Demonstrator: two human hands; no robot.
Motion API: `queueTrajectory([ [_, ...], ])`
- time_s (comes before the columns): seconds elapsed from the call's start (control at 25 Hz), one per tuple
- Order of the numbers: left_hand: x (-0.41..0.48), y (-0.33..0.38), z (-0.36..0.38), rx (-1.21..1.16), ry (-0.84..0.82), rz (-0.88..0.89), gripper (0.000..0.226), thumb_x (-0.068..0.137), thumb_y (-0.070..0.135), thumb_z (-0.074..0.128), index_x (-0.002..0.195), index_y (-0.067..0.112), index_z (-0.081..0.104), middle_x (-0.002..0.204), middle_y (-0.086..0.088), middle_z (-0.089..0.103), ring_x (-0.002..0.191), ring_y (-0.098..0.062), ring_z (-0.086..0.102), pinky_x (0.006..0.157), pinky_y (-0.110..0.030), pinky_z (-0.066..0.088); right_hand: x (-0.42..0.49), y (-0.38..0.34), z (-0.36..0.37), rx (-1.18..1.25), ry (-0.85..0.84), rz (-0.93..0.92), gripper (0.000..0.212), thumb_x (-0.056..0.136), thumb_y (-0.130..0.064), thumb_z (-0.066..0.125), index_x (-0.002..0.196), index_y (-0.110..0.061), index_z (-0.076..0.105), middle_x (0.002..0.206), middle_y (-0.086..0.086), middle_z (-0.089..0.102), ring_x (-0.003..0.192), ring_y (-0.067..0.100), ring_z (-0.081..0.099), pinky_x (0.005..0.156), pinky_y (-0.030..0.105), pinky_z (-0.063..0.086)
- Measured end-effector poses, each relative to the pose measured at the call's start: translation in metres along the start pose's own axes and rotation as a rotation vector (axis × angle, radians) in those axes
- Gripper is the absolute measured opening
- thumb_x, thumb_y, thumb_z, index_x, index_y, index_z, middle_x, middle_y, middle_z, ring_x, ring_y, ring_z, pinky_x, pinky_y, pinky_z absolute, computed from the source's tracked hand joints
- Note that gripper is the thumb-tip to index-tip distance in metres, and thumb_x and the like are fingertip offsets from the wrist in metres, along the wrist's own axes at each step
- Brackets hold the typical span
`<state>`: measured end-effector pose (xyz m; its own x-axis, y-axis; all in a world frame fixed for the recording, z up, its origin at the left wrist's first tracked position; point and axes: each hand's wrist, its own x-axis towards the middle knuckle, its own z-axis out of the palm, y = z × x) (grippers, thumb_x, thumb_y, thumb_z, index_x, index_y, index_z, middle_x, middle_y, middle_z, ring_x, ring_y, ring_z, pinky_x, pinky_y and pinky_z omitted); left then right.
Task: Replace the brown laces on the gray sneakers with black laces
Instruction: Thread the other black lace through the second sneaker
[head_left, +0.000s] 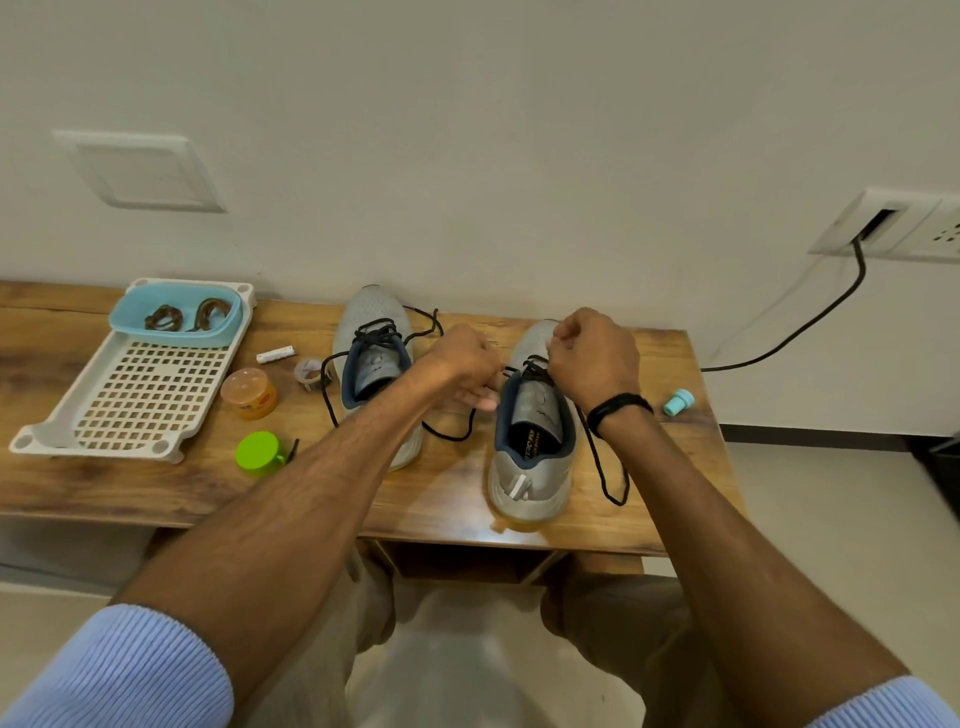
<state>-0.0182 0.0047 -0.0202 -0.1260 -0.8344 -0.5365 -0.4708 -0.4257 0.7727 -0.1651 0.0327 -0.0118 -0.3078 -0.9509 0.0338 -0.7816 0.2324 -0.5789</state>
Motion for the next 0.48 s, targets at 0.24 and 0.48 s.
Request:
queueTrajectory([
  [0.24, 0.013, -0.001, 0.004, 0.132, 0.058, 0.113, 0.014, 0.089, 0.004, 0.07, 0.102, -0.003, 0.07, 0.087, -0.014, 0.071, 0.067, -0.018, 0.066, 0.073, -0.036, 0.061, -0.05, -0.026, 0.008, -0.178, -0.345, -0.08, 0.027, 0.079, -0.026, 0.063, 0.06, -0.016, 0.047, 0.06, 0.001, 0.051, 0.061, 0.022, 0.053, 0.044, 0.024, 0.032],
  [0.48, 0.029, -0.013, 0.009, 0.2, 0.02, 0.169, 0.011, 0.088, 0.008, 0.071, 0.086, -0.002, 0.07, 0.083, -0.01, 0.067, 0.078, -0.02, 0.061, 0.082, -0.036, 0.058, -0.04, -0.017, 0.035, -0.223, -0.232, -0.066, 0.02, 0.094, -0.026, 0.055, 0.084, -0.009, 0.059, 0.094, 0.014, 0.067, 0.09, 0.03, 0.063, 0.06, 0.03, 0.037],
])
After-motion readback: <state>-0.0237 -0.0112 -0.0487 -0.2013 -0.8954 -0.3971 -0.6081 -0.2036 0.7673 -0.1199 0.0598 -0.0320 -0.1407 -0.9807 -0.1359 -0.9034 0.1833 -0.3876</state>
